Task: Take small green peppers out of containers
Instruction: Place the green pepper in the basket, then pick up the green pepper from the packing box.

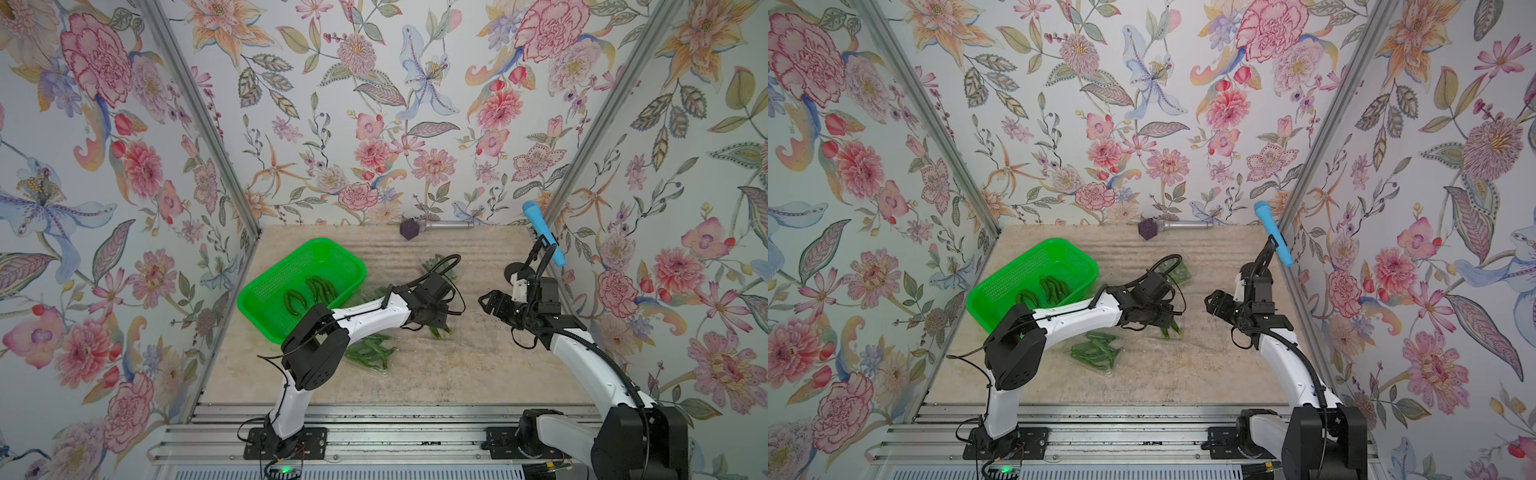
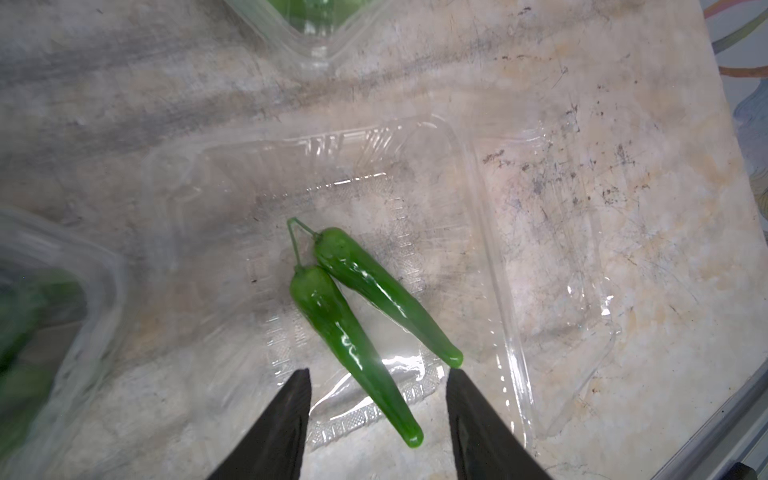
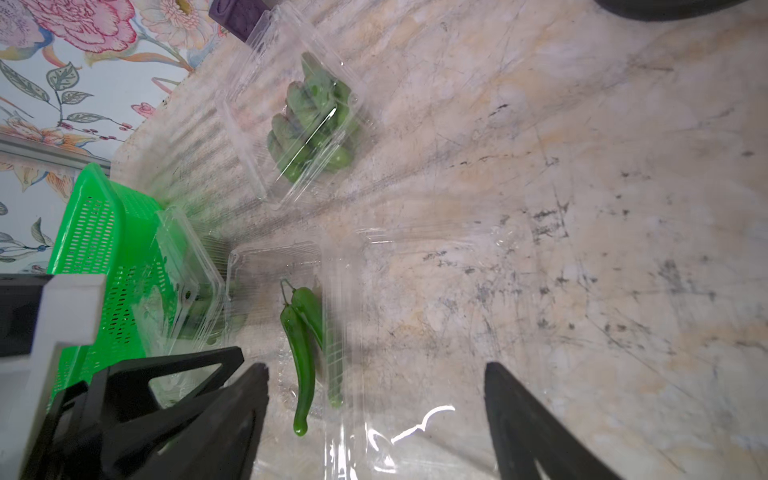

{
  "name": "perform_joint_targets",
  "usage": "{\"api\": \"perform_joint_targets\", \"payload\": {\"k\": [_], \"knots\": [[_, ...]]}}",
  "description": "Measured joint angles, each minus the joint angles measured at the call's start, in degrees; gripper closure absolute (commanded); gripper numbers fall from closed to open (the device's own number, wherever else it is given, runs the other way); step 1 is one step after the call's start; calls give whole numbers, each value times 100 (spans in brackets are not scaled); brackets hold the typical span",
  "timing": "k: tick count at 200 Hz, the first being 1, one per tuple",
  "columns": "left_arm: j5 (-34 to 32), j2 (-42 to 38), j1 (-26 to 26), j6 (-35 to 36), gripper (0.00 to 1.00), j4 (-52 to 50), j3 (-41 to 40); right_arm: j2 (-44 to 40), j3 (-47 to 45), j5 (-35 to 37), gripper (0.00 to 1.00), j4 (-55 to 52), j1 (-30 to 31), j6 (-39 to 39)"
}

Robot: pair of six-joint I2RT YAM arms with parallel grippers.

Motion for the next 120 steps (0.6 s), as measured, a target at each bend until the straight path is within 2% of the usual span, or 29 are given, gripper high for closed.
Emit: {"api": "perform_joint_targets", "payload": {"k": [66, 120], "knots": [[-103, 426, 2, -83, 45, -437, 660, -63, -210, -363, 17, 24, -203, -22], [-223, 855, 37, -79, 44, -798, 817, -98, -216, -483, 17, 52, -210, -22]]}}
